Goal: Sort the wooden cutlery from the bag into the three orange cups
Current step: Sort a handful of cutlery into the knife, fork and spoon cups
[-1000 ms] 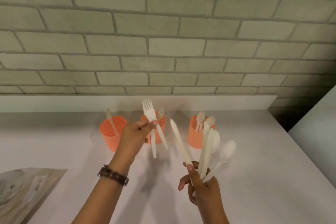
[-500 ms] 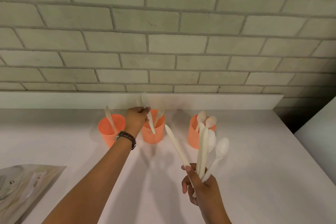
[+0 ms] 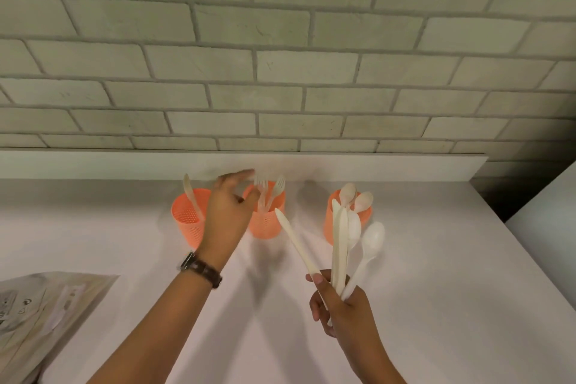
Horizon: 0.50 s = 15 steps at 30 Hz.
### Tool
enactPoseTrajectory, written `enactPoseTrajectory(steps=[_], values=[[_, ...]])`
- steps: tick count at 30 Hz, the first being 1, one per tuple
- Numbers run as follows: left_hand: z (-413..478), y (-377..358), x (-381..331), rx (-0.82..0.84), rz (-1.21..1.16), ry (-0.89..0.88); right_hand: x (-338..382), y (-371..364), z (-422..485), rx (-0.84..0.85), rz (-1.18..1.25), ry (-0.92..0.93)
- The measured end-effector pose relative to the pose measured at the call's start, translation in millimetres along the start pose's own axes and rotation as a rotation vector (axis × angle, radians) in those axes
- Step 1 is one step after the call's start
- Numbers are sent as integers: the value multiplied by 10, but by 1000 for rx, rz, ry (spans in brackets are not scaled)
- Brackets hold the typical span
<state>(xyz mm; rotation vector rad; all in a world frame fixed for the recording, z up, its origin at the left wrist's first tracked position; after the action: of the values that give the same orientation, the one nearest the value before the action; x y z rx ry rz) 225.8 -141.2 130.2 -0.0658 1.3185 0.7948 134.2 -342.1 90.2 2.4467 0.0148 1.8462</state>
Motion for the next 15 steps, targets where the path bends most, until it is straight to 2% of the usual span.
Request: enactPoseTrajectory(steps=[3,4,6,9,15], values=[[-426,237,-143,244,-16,-297,22,-2,-22,29,-18,4],[-533,286,-124,346,55,-395,31,-6,-33,43,-25,4],[-647,336,-4,444,255,-589,48,-29,-61,77,-34,1],[-713,397,166,441,379,-776,56,-95,-115,137,-23,-1],[-706,642,326,297,426,-861,27,-216,-205,248,31,-44]])
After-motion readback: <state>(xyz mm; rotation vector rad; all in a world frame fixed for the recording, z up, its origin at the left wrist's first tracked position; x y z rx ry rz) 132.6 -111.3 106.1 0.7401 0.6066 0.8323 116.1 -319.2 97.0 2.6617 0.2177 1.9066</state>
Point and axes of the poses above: each hand's wrist, its own z-axis towards the middle knuckle, its own y-axis out of the back of the hand, x = y × z, the point moved 1 cm from there along z, towards the middle knuckle, and after that the axes turned 8 degrees about -x, right-handed, at the moved point
